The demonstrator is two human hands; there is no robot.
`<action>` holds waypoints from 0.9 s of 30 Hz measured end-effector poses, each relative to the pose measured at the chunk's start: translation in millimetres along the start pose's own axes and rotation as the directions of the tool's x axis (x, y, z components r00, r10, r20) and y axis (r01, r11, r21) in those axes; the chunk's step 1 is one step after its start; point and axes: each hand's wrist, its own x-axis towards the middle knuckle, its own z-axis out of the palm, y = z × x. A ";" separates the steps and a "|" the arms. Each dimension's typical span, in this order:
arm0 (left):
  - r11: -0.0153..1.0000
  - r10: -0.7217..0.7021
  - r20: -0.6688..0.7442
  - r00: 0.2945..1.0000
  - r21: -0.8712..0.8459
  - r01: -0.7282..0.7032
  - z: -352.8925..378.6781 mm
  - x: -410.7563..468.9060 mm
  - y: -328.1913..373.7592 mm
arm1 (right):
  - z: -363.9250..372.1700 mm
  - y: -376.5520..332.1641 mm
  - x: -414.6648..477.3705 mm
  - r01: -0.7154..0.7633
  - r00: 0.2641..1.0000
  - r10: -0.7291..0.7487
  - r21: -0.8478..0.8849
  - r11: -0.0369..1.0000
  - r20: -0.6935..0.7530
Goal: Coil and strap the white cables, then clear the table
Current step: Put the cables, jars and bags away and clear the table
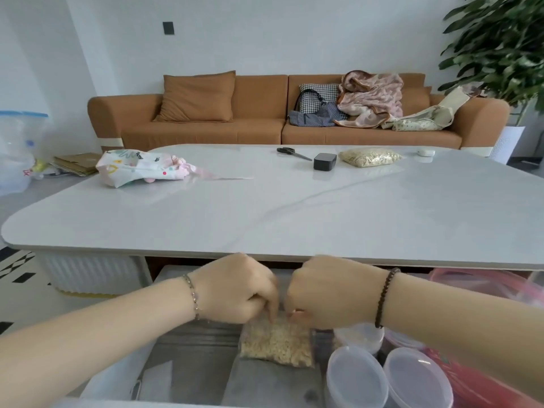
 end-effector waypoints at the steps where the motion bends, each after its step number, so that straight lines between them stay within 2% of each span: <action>1: 0.997 0.036 -0.167 0.985 -0.055 -0.046 -10.6 3.5 4.7 | -10.9 8.5 -7.2 0.000 0.991 -0.003 -0.022 1.000 -0.131; 3: 0.990 0.037 -0.448 0.893 -0.104 -0.093 -30.7 16.7 9.1 | -29.6 33.9 -24.4 -0.056 0.917 0.048 -0.009 0.998 -0.396; 4: 0.990 0.005 -0.537 0.843 -0.118 -0.082 -38.7 26.2 7.6 | -36.8 50.4 -32.6 -0.100 0.868 0.102 0.030 0.994 -0.486; 6: 0.983 -0.104 -0.603 0.791 -0.182 -0.009 -43.3 50.9 -2.8 | -45.3 83.4 -45.9 -0.218 0.786 0.210 0.057 0.974 -0.582; 7: 0.973 -0.172 -0.574 0.800 -0.228 0.045 -40.6 65.9 -11.1 | -42.7 101.5 -50.8 -0.303 0.760 0.271 0.047 0.952 -0.590; 9: 0.940 -0.289 -0.438 0.851 -0.297 0.166 -27.9 96.2 -28.8 | -26.2 140.3 -57.1 -0.496 0.741 0.459 0.062 0.866 -0.490; 11: 0.911 -0.338 -0.330 0.881 -0.348 0.220 -12.8 126.0 -43.6 | 3.3 179.2 -61.9 -0.632 0.695 0.648 0.164 0.757 -0.312; 15: 0.896 -0.356 -0.277 0.892 -0.373 0.242 8.5 202.6 -67.0 | 66.1 243.4 -72.8 -0.710 0.484 0.868 0.528 0.466 -0.115; 17: 0.906 -0.360 -0.228 0.904 -0.315 0.281 18.4 243.7 -81.2 | 87.1 268.7 -67.6 -0.723 0.396 0.917 0.600 0.342 -0.046; 19: 0.904 -0.375 -0.181 0.909 -0.290 0.315 26.7 281.5 -94.5 | 96.2 290.3 -57.8 -0.744 0.376 0.926 0.586 0.322 -0.031; 22: 0.882 -0.434 -0.169 0.885 -0.281 0.378 33.0 323.2 -111.8 | 100.3 313.6 -41.9 -0.732 0.430 0.902 0.571 0.372 -0.036; 27: 0.797 -0.596 -0.280 0.753 -0.326 0.509 39.7 385.7 -155.1 | 116.2 363.6 -23.4 -0.707 0.365 0.921 0.603 0.369 -0.137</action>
